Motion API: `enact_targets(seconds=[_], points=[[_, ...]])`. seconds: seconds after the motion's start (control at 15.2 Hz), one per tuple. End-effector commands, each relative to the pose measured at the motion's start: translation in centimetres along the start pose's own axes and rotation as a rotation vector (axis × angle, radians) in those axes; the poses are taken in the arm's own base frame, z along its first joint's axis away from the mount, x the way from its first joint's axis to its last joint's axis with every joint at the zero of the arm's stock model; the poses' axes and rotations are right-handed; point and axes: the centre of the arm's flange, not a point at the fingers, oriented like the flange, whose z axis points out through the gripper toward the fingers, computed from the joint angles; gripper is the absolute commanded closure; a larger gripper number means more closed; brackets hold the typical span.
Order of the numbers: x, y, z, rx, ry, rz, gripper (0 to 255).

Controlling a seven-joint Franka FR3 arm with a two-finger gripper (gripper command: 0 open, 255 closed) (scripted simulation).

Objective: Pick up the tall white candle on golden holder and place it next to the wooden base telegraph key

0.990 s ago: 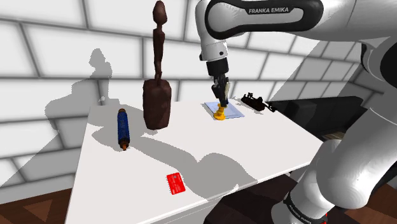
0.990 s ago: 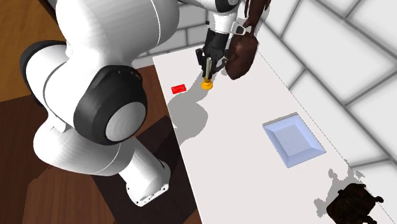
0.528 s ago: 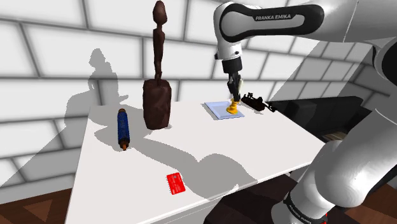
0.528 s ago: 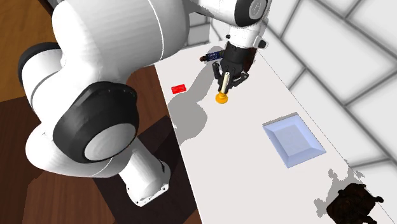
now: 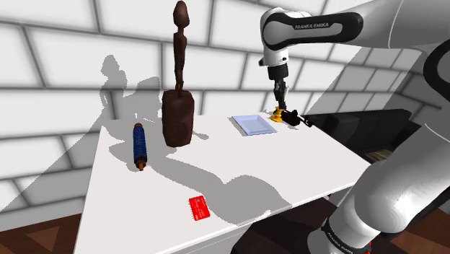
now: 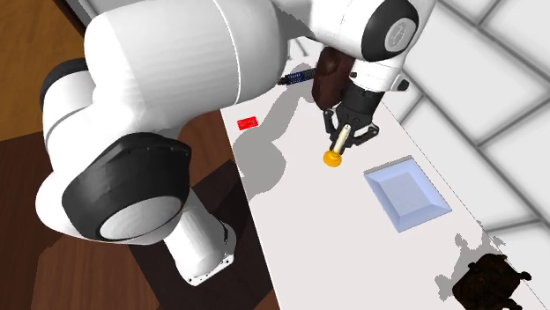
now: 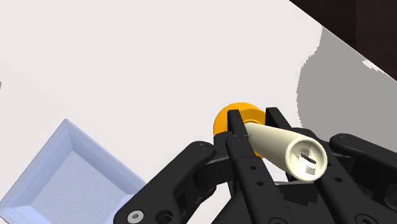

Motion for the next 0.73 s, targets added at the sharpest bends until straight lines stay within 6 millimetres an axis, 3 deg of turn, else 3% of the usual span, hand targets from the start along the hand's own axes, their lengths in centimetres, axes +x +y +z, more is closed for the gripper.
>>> enact_targets(seconds=[0.0, 0.66], points=[[-0.9, 2.4, 0.6, 0.0, 0.0, -0.002, 255], [-5.3, 14.7, 2.6, 0.0, 0.0, -0.002, 255]])
